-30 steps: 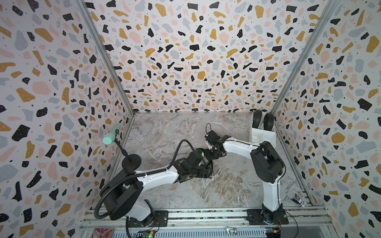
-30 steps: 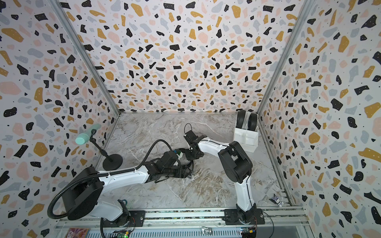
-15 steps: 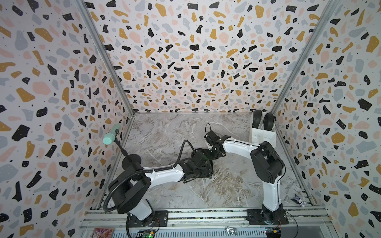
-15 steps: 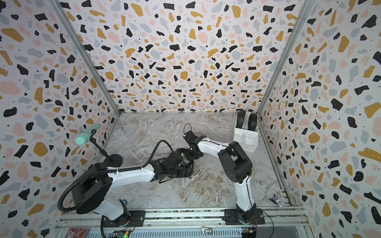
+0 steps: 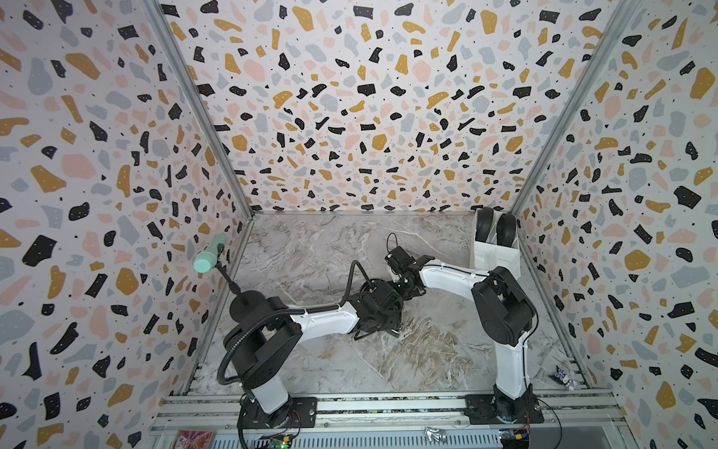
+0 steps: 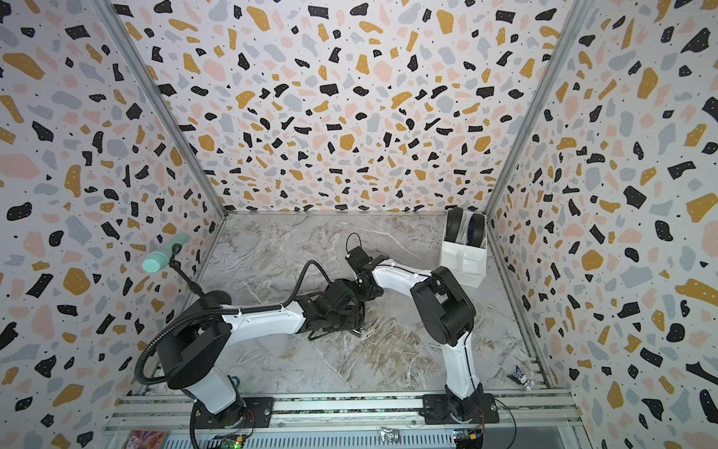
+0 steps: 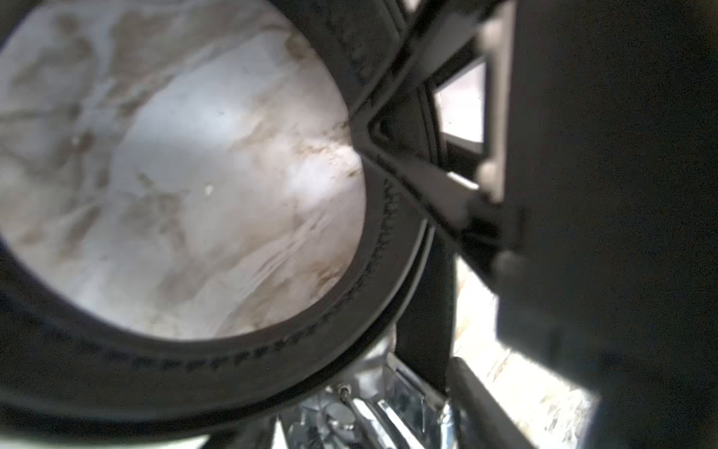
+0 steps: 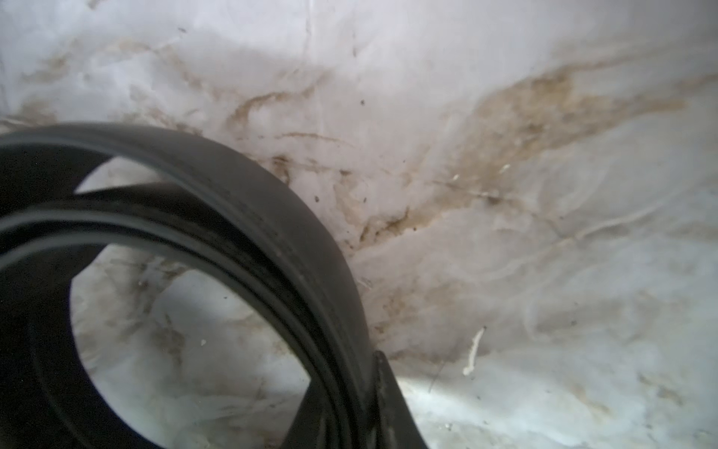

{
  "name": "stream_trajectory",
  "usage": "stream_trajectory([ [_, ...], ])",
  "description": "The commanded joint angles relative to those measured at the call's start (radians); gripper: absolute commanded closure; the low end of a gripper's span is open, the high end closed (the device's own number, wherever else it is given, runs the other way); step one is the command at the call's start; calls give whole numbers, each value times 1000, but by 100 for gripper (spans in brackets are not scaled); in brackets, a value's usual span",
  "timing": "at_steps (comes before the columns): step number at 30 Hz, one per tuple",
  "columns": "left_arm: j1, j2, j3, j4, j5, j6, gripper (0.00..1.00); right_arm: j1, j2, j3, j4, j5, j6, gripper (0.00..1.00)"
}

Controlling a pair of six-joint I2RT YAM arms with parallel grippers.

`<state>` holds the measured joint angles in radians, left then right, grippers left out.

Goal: Place the belts into the storage roll
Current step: Roll the belt at the center of the board.

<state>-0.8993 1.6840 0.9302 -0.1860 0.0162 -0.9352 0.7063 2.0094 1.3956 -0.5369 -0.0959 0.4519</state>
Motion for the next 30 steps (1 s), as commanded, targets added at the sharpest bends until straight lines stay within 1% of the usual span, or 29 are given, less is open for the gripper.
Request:
stream_trajectory([
  [1,5,28,9,-104,-26,13,46,5,-4,9,-75,18,-1,82],
  [6,3,26,-7,-154,-31,41,68,7,-13,-7,-75,26,0,82],
  [8,3,19,-13,-167,-43,44,81,7,-11,-10,-76,29,1,82],
  [12,3,10,-7,-197,-89,92,97,10,-11,-17,-81,34,-3,80],
  [13,2,12,-2,-214,-106,104,100,12,-11,-18,-86,37,-4,80],
  [16,3,9,24,-268,-172,137,100,12,-16,-20,-101,45,-14,79],
  [22,2,-50,67,-389,-391,188,100,13,-36,-34,-118,52,-21,78],
  [26,-6,-92,26,-401,-528,180,100,26,-35,-40,-108,31,-9,76],
  [30,-8,-132,-65,-338,-600,151,100,46,-29,-47,-102,23,1,75],
])
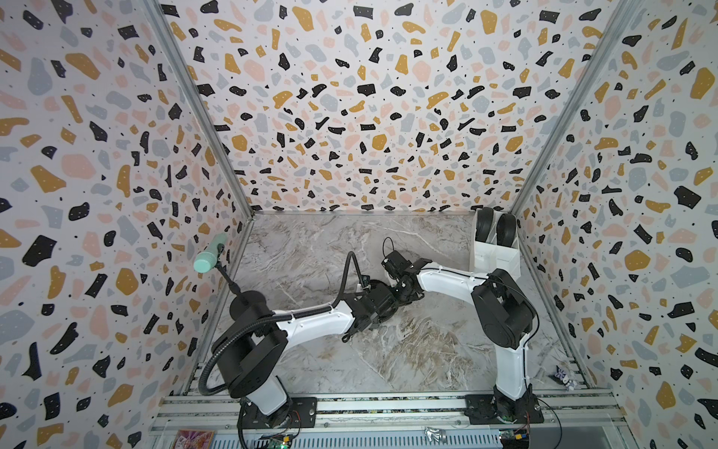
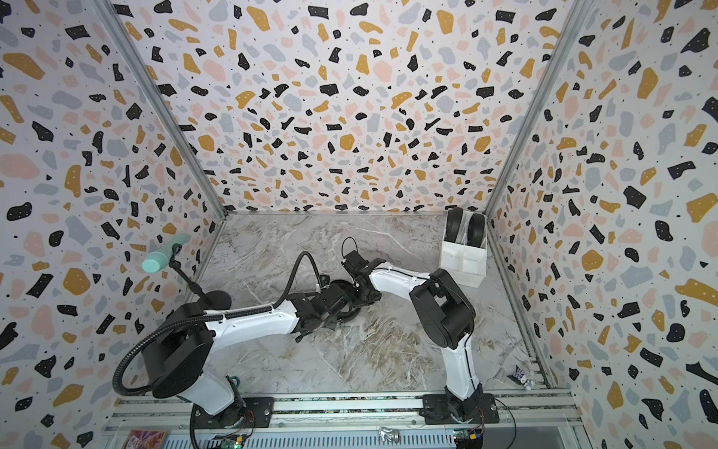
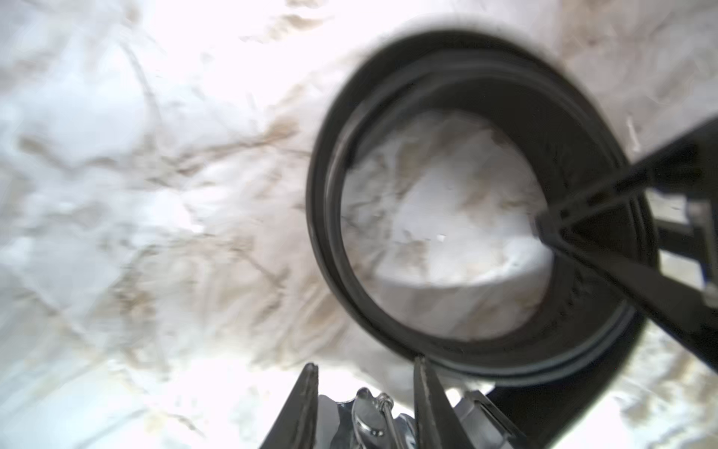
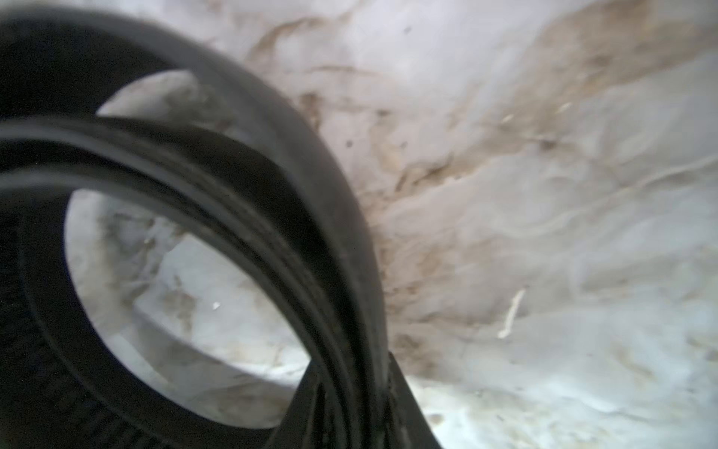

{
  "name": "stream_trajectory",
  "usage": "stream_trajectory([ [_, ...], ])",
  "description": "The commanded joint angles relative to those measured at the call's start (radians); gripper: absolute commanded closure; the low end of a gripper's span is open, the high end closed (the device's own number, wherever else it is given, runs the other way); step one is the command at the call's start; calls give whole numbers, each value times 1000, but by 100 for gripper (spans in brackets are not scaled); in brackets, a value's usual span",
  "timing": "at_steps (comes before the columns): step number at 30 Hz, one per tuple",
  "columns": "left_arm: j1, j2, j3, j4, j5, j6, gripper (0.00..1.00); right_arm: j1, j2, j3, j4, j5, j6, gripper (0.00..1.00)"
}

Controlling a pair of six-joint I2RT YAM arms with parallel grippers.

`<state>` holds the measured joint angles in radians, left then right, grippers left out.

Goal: Place the belts into the storage roll
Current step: Roll the belt at the center of the board.

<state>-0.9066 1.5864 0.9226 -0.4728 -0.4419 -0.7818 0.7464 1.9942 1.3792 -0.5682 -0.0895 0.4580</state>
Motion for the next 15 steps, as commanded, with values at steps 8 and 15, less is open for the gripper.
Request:
stream_trajectory([
  [8,1,-37,-177,96,-159,-23,100,-2,41,31,-152,26,-86,64],
  [15,1,-31,-251,191,-169,-27,100,-4,121,131,-291,78,-220,62],
])
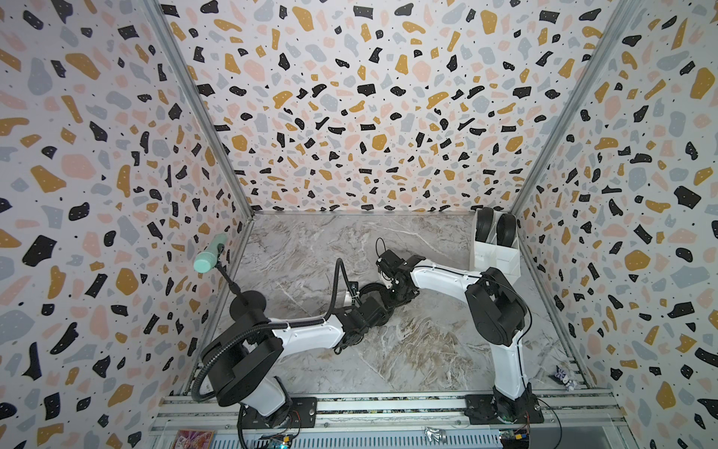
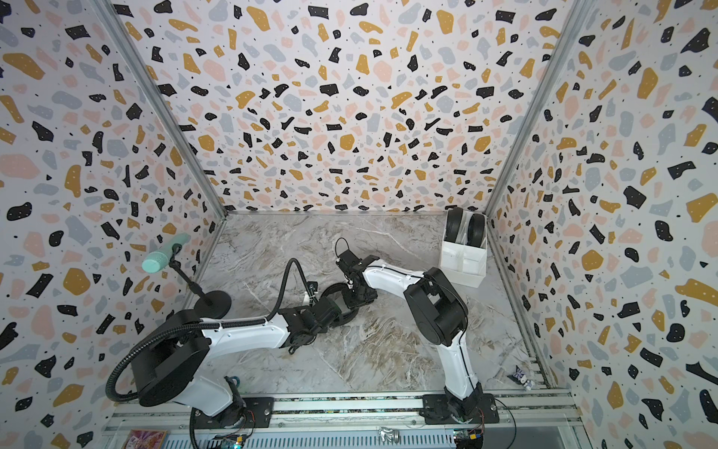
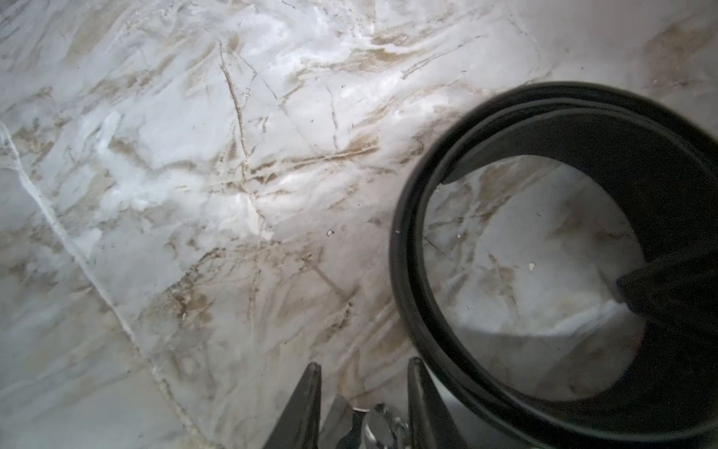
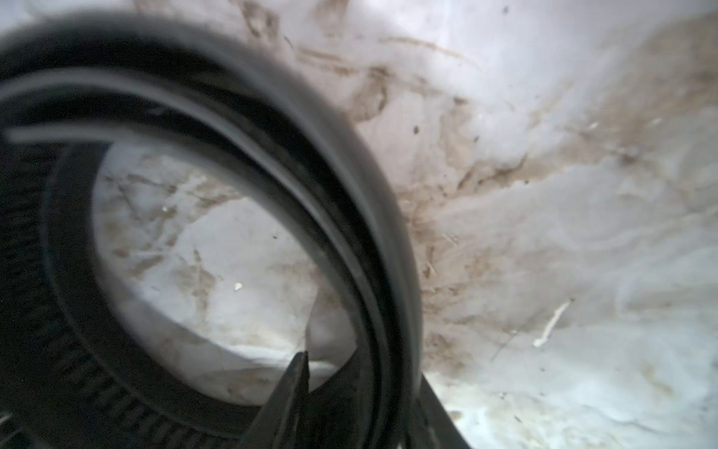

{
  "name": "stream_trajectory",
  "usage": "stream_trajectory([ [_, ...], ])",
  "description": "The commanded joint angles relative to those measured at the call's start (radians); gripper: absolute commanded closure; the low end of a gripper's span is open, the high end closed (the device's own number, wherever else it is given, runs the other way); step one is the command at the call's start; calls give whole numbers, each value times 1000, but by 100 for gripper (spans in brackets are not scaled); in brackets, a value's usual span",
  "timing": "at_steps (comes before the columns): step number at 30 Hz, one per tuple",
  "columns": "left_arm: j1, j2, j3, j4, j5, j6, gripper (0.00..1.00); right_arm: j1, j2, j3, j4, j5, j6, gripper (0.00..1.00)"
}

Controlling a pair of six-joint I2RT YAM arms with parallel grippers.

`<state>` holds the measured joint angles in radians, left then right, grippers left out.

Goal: Place the belts into the storage roll
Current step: Roll the belt at the center of the board.

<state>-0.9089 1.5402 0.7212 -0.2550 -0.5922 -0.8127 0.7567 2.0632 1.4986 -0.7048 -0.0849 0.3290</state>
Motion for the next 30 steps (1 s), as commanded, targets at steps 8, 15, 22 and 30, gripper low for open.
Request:
stream_trajectory([
  [8,9,55,-82,18,-72,27,100,-16,102,101,-267,81,-193,62],
  [15,21,86,-91,42,-99,36,100,-20,109,68,-288,83,-227,62],
  [22,46,111,-75,32,-120,51,100,-61,62,-8,-271,124,-241,62],
  [30,68,129,-46,19,-154,73,100,-101,19,-77,-256,155,-270,62],
])
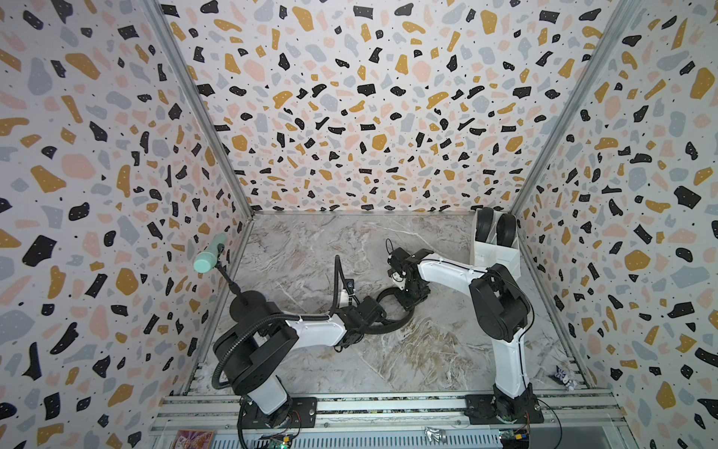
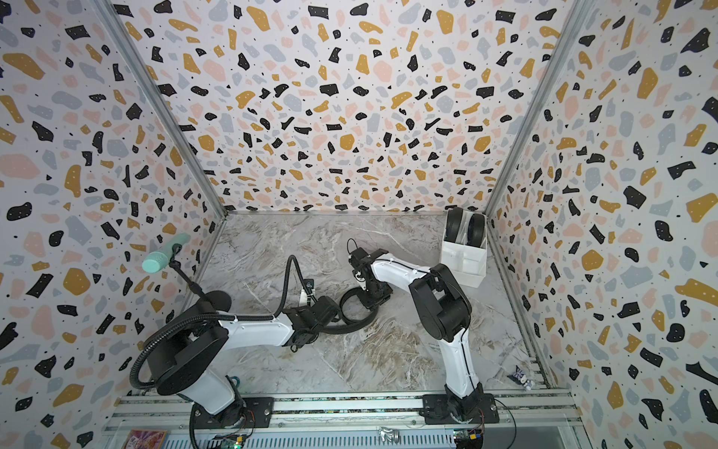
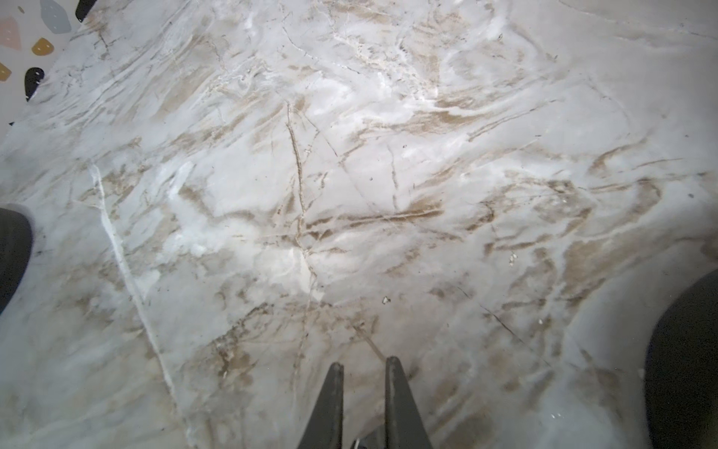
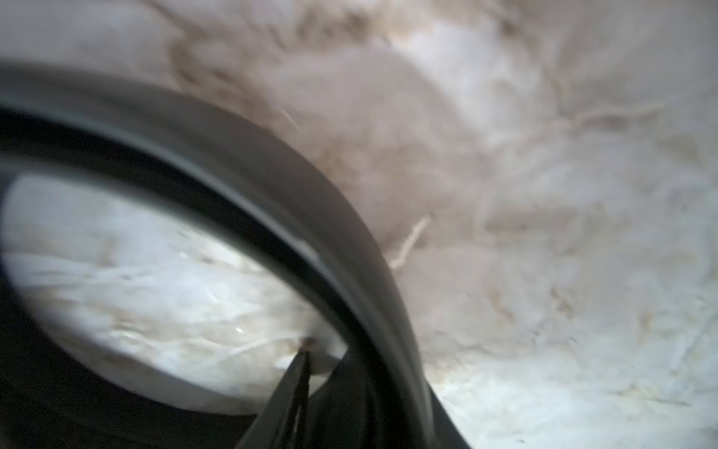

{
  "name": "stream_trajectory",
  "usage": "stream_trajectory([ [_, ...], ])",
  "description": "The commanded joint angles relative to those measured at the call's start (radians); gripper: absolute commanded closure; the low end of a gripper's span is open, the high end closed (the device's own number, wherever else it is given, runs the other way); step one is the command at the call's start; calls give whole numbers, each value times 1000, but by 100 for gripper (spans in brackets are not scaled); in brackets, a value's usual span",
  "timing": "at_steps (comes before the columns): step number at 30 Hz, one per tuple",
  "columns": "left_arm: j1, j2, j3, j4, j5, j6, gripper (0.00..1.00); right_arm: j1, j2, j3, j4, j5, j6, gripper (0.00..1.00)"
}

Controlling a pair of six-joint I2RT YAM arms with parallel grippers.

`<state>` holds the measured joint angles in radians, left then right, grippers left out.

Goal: Place the belts into the storage roll
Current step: Roll the belt at the center of the board.

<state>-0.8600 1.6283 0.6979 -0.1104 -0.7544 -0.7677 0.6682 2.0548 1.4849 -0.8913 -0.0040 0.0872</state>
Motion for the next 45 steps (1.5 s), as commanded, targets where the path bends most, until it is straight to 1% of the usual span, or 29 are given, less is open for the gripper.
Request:
stream_trajectory([
  [1,20,40,-20,-124,5,31,100,-13,26,-69,-66,73,-29,62],
  [3,23,38,-12,-114,-2,42,100,-13,19,-82,-51,62,-35,64],
  [7,22,49,27,-89,7,85,100,0,15,-92,-15,12,-31,65],
  [11,3,55,44,-51,36,143,100,11,2,-109,49,-60,7,64],
  [13,-13,54,39,-37,40,172,100,11,-6,-124,73,-68,33,64],
  [15,-21,59,33,-35,58,194,100,11,-14,-142,95,-62,57,58],
  [17,-29,53,19,-27,73,205,100,11,-23,-162,120,-58,80,55],
  [18,-33,43,10,-23,82,209,98,11,-29,-172,133,-60,90,55],
  [23,-36,-30,-7,-19,142,212,66,10,-48,-207,176,-76,114,56],
  [26,-36,-69,21,-62,187,198,52,12,-48,-213,181,-82,122,55],
  [29,-35,-95,89,-164,252,170,42,13,-50,-218,183,-82,129,55],
  [33,-34,-108,209,-346,355,113,32,13,-57,-229,189,-81,136,54],
  [36,-32,-112,280,-463,449,35,26,14,-63,-239,199,-85,138,54],
  [39,-24,-145,263,-460,590,-77,21,14,-70,-250,206,-85,134,54],
  [41,-13,-179,199,-402,682,-184,18,12,-77,-258,209,-86,128,54],
  [45,-1,-214,184,-404,721,-272,16,11,-86,-270,212,-90,112,53],
])
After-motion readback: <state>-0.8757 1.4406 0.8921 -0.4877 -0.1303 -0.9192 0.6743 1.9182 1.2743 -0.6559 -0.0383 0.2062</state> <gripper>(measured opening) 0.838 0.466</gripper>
